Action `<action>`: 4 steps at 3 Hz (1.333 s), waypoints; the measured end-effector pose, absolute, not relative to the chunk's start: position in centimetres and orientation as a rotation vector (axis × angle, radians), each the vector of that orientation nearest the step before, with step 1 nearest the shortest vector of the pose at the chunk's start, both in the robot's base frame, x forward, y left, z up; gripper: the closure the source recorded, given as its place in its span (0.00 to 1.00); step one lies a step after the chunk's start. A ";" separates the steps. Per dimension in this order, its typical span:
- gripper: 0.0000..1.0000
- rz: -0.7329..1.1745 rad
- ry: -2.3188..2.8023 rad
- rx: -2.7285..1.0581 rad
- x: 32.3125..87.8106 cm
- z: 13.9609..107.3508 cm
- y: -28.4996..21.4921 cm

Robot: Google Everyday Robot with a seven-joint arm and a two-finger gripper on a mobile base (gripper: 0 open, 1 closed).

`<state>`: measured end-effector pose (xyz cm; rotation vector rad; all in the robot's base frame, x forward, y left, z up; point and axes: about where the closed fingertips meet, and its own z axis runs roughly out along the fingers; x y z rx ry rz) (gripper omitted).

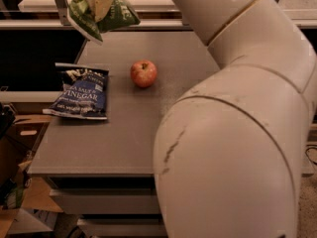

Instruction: Move green jalapeno chip bag near blue chip bag

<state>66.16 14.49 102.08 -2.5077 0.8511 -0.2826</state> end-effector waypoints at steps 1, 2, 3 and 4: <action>1.00 -0.223 0.748 -2.572 65.8 100.3 17.9; 1.00 -0.161 0.695 -2.608 65.7 98.7 20.2; 1.00 -0.113 0.686 -2.613 66.1 97.5 21.6; 0.82 -0.095 0.718 -2.596 67.0 97.1 22.0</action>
Offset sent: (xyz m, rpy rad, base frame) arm -0.0075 0.0760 -0.0481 -0.0630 0.1409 0.2049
